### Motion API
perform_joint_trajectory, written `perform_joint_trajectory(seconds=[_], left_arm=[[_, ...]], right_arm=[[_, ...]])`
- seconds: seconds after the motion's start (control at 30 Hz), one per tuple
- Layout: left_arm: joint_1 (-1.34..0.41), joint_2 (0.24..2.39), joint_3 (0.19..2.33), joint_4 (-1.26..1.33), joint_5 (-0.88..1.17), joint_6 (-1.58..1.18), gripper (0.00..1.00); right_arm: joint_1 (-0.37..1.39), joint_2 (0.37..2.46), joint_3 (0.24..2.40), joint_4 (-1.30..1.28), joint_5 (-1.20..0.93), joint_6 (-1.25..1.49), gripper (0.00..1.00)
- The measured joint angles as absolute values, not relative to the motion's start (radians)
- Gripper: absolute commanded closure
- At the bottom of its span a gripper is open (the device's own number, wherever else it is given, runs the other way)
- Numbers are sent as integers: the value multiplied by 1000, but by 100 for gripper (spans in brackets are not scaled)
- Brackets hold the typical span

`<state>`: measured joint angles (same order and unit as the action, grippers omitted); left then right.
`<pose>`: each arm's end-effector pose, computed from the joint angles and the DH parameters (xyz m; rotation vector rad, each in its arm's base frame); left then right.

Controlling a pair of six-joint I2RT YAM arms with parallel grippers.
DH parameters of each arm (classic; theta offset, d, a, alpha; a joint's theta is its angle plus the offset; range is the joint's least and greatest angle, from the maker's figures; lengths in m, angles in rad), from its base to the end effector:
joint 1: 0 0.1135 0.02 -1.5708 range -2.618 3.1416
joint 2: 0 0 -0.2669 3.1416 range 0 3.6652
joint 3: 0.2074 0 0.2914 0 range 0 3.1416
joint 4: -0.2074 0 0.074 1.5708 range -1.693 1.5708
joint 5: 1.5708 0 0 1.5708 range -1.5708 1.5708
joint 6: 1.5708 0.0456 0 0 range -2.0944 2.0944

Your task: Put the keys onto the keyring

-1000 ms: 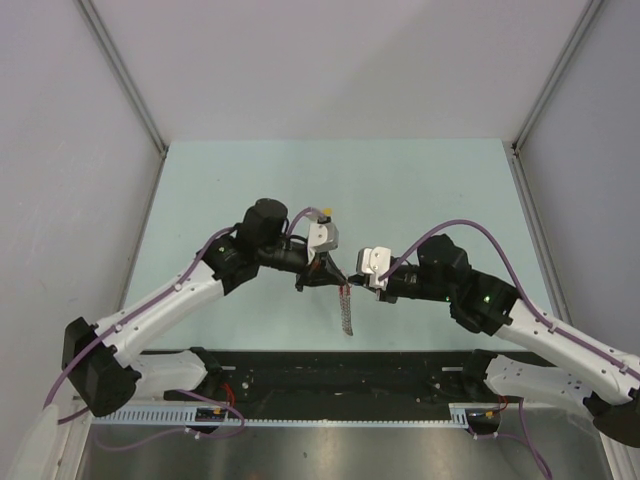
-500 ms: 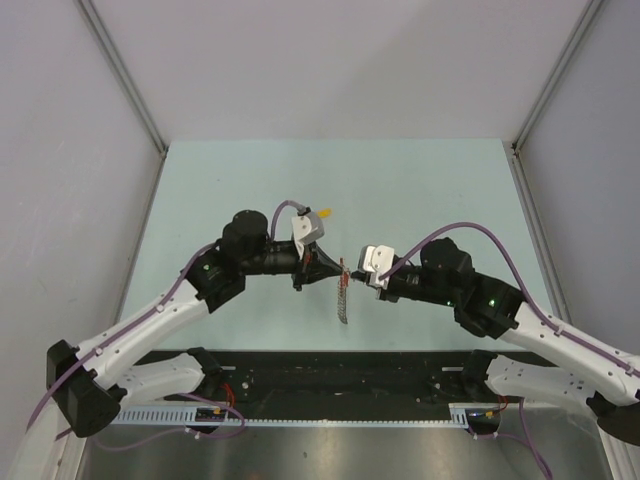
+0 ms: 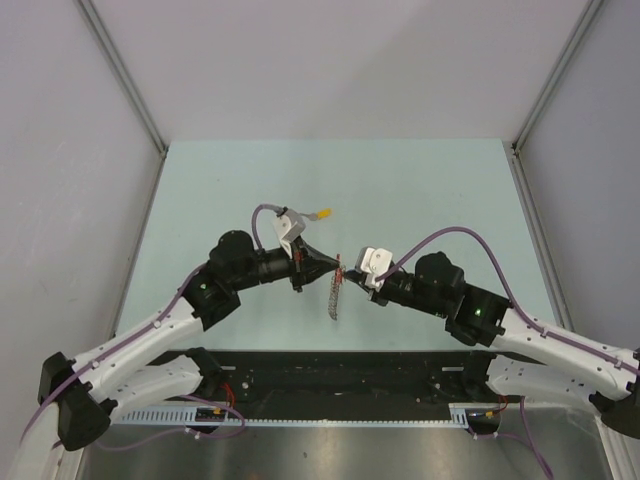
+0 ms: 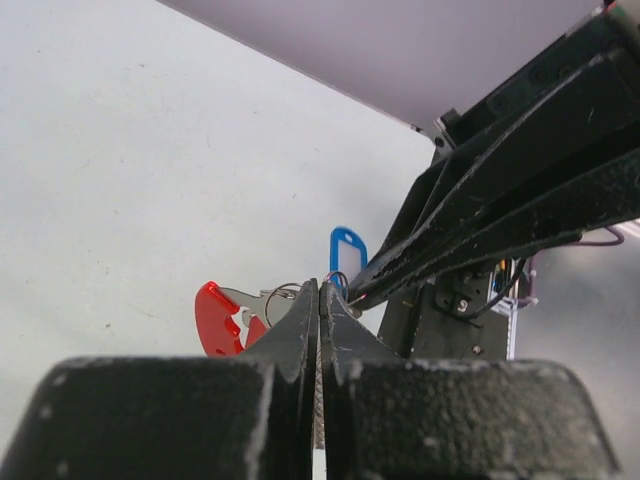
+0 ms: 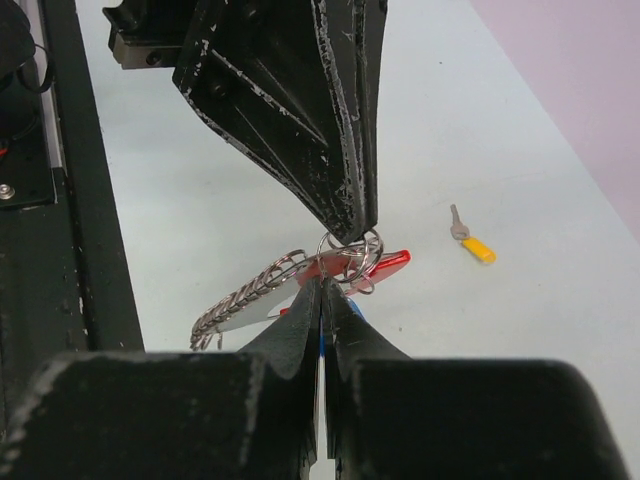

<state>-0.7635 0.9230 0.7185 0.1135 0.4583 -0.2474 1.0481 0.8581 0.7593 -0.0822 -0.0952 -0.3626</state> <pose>0.1773 -0.1976 0.3167 0.8044 1.5920 -1.1272 0.1224 0.2210 0.3255 -1.2118 1.3138 0.5805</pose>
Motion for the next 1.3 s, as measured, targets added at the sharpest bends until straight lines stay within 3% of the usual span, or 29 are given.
perform_joint_trajectory(seconds=[0.27, 0.33, 0.4, 0.67, 0.87, 1.3], left_arm=[[-788, 903, 633, 283, 365, -324, 99], [-788, 894, 622, 298, 352, -327, 89], [-790, 887, 618, 305, 343, -328, 72], [-779, 833, 627, 235, 346, -250, 47], [-736, 883, 733, 38, 470, -110, 43], [-710, 1128, 1017, -376, 714, 258, 48]], right_arm=[[1081, 878, 726, 15, -17, -341, 100], [1085, 882, 721, 34, 2, -342, 100], [1087, 881, 719, 43, 19, -354, 100], [1065, 836, 712, 21, -9, -440, 100], [1020, 830, 727, -52, -104, -502, 100], [1007, 866, 773, -158, -224, -552, 100]])
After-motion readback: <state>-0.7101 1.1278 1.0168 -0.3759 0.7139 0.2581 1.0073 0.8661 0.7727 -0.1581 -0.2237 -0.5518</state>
